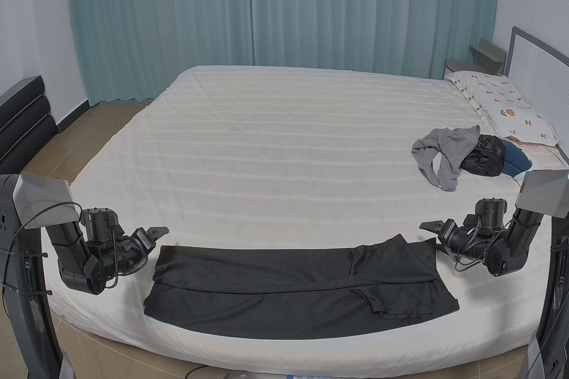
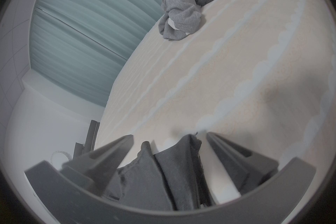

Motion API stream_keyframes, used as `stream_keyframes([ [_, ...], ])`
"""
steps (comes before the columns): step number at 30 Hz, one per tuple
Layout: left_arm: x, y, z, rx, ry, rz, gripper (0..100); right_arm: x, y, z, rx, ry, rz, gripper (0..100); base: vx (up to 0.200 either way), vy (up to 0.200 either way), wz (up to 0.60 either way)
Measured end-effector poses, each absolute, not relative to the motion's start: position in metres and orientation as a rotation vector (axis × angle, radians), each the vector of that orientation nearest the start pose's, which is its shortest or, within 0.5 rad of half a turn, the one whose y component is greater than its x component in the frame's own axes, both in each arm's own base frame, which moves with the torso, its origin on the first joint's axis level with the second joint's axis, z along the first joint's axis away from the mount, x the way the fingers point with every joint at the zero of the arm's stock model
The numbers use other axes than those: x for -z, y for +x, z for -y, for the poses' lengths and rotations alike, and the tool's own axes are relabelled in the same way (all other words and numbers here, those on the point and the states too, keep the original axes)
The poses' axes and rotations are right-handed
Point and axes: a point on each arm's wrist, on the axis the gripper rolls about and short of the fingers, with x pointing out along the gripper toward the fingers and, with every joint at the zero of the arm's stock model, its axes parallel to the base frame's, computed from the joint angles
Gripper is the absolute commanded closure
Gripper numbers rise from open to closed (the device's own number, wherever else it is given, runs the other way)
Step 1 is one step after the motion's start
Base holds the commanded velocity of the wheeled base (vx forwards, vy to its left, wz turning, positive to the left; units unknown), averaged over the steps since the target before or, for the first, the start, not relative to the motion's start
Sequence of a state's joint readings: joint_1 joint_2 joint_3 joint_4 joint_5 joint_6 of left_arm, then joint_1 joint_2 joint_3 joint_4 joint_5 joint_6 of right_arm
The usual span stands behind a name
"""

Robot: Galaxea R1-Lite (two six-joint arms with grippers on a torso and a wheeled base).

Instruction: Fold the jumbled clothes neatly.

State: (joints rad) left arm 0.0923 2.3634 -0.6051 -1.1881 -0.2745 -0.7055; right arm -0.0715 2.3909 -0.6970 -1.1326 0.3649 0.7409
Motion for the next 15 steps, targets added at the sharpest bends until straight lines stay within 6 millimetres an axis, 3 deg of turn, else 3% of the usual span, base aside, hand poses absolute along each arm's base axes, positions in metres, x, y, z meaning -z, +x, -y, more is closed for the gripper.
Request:
stream_keyframes([
  [4, 0.025, 0.326, -0.025, -0.035, -0.795, -0.626, 0, 0.021, 0.348, 0.019, -0.067, 0.840, -0.624, 0, 0.000, 0.000, 0.00],
  [12, 0.010, 0.278, -0.011, -0.001, -0.731, -0.740, 0, -0.003, 0.323, 0.014, -0.080, 0.847, -0.622, 0, 0.000, 0.000, 0.00],
  [15, 0.007, 0.271, -0.006, 0.012, -0.714, -0.754, 0, -0.007, 0.317, 0.011, -0.088, 0.846, -0.628, 0, 0.000, 0.000, 0.00],
])
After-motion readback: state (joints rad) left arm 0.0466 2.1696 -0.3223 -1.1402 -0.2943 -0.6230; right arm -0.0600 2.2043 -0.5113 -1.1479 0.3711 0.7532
